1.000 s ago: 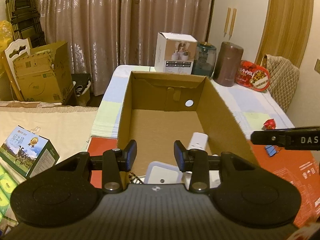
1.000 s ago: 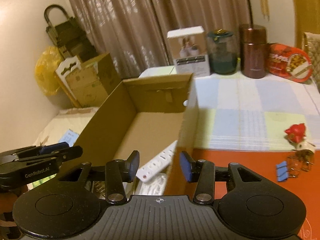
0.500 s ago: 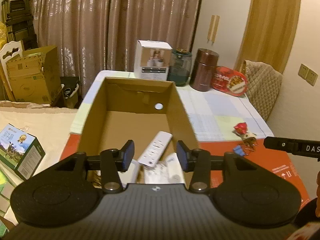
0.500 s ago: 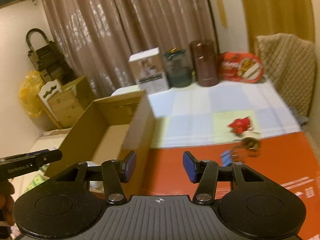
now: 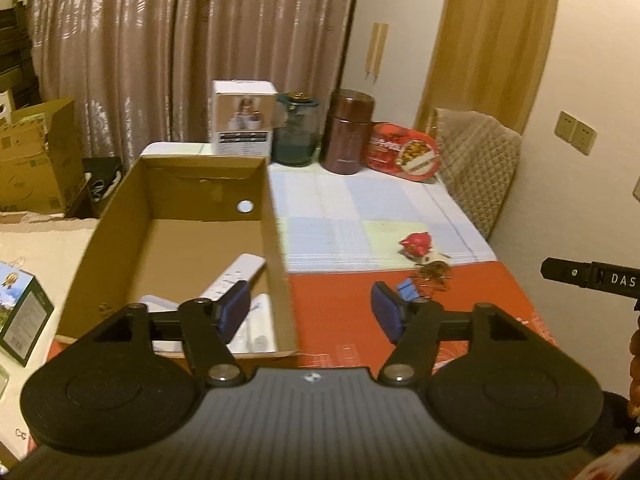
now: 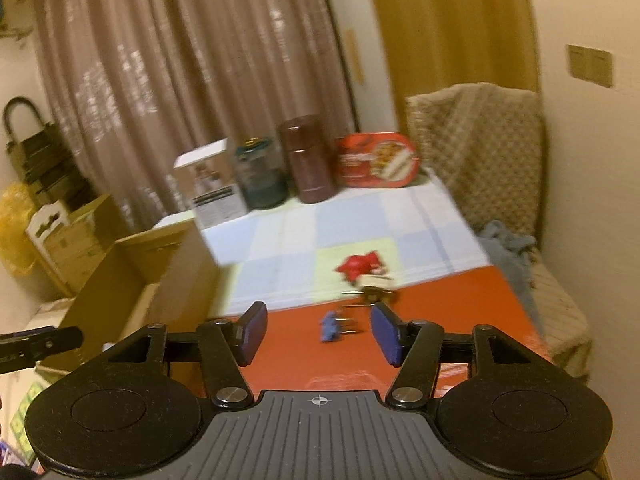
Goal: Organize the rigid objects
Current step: 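Move both grippers back over the mat toward the clip and wire rack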
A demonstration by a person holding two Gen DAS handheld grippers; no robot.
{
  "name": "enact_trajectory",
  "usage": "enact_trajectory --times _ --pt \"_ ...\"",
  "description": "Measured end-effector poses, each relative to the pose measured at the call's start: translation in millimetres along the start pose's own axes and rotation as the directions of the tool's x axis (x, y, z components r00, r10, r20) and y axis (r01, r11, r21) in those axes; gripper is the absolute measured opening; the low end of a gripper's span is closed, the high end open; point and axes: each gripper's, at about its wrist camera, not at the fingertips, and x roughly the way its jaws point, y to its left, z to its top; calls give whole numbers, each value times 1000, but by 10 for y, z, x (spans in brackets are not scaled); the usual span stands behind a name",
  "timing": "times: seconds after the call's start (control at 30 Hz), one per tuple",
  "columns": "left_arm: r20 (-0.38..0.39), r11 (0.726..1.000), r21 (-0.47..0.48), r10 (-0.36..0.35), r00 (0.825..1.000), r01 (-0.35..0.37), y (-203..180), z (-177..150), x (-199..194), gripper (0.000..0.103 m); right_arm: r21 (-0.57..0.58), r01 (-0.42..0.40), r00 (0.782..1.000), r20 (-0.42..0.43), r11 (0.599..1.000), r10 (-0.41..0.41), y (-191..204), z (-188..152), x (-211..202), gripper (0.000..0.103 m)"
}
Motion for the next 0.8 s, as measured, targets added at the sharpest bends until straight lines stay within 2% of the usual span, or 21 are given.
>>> enact_trajectory --times 0.1,0.33,0.57,0.8 --pt "-7 1000 13 -20 1000 20 -163 -4 62 73 17 41 999 -5 999 -41 -222 6 -75 60" --pt "-28 994 63 -82 996 84 -555 -20 261 74 46 102 995 -11 994 -101 -603 5 -166 62" --pt "-59 985 116 -121 991 127 -877 -59 541 74 47 108 994 -40 993 -106 -848 -23 -122 63" --pt "-92 975 181 -111 990 127 -1078 -136 937 74 12 107 991 -83 994 -106 -1024 -49 160 63"
